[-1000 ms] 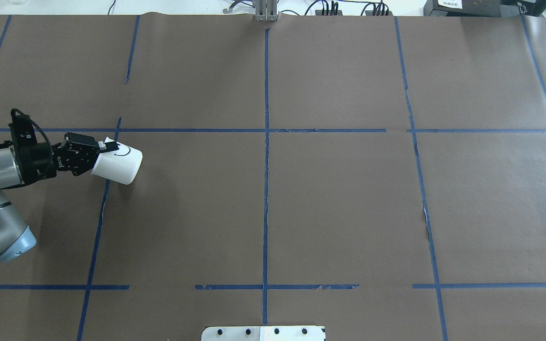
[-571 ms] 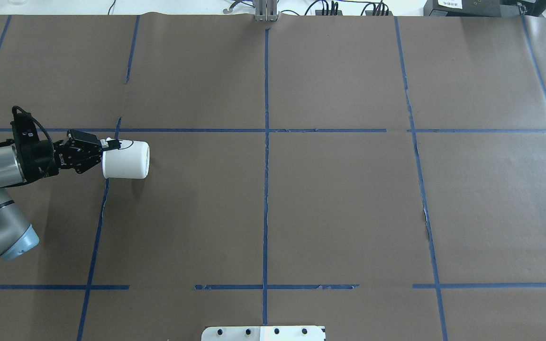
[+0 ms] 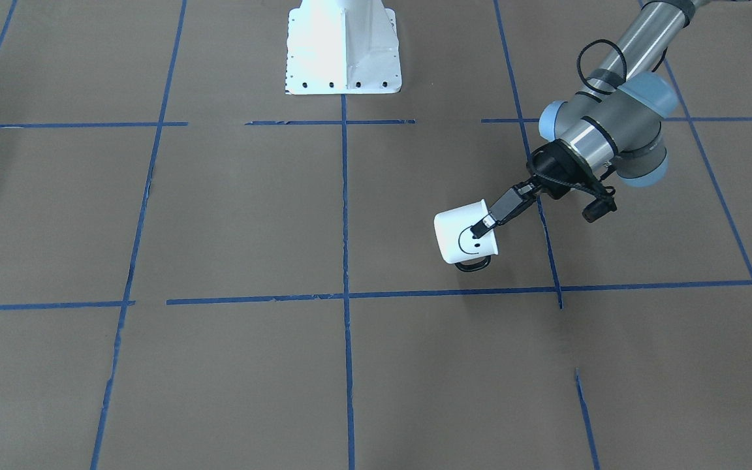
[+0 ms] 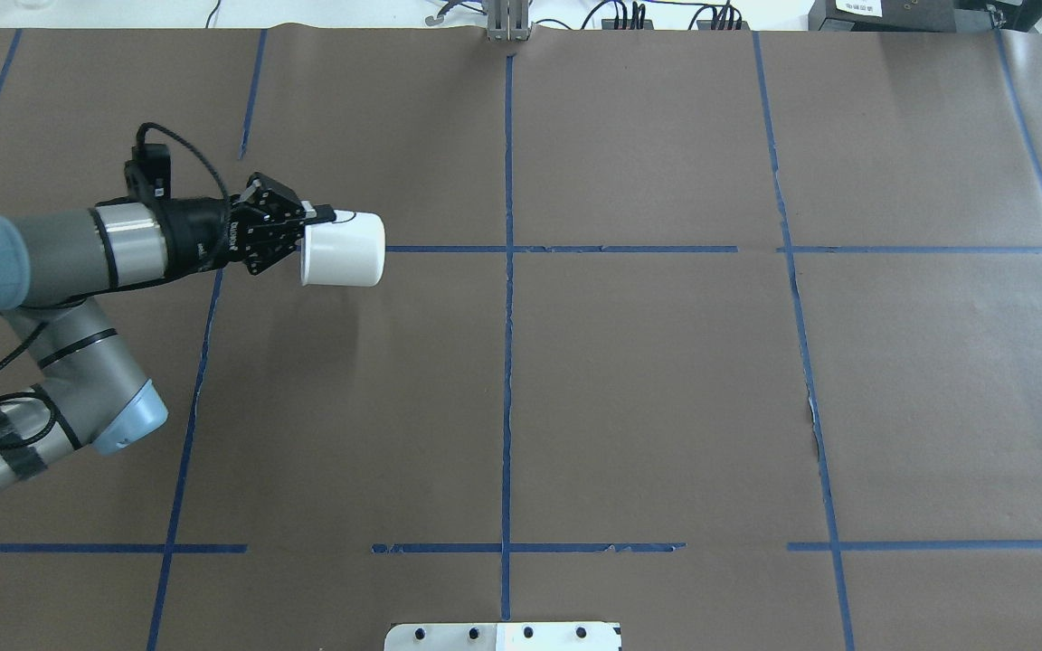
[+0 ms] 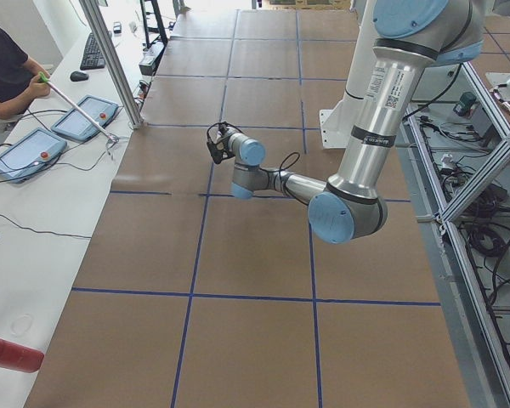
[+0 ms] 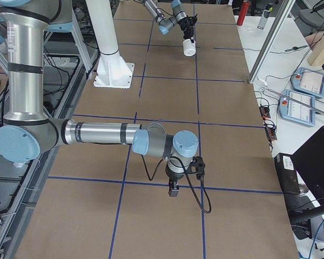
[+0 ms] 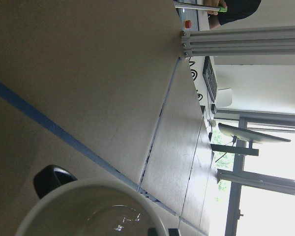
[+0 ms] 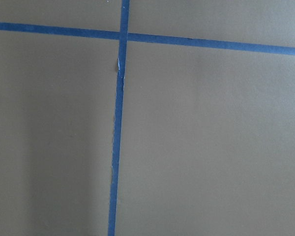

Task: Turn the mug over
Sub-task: 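Lift the mug with the left gripper and carry it toward the table center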

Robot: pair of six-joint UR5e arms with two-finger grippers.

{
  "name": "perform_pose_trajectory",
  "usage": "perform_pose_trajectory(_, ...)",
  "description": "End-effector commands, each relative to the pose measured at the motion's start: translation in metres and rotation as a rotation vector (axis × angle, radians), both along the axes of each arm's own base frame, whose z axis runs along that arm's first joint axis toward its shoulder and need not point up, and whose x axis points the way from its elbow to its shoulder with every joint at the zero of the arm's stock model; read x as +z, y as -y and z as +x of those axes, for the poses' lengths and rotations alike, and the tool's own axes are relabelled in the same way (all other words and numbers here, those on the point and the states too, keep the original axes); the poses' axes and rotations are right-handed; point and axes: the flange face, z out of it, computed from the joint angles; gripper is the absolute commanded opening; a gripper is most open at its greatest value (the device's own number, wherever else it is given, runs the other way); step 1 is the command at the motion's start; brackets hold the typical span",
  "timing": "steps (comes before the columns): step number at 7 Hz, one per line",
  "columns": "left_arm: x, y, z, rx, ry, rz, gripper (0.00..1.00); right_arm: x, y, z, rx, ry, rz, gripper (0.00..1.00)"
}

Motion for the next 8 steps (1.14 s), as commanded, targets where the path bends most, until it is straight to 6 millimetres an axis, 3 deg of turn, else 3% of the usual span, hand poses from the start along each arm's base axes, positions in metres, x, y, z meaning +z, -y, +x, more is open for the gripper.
perform_pose_trajectory(1,-0.096,0.023,0.056,0.005,0.24,0.053,0.0,0.0,0.0,0.0,0.0,0.0,0.0,1.0)
perform_pose_trajectory(3,-0.162,0.018,0.127,0.066,0.542,0.154,0.0,0.0,0.0,0.0,0.0,0.0,0.0,1.0)
perform_pose_trajectory(5,-0.244,0.007,0.192,0.158,0.832,0.182,0.0,0.0,0.0,0.0,0.0,0.0,0.0,1.0)
perform_pose_trajectory(6,-0.267,0.018,0.209,0.17,0.908,0.168,0.0,0.0,0.0,0.0,0.0,0.0,0.0,1.0)
perform_pose_trajectory(8,-0.269,0.024,0.23,0.253,1.068,0.139,0.0,0.0,0.0,0.0,0.0,0.0,0.0,1.0)
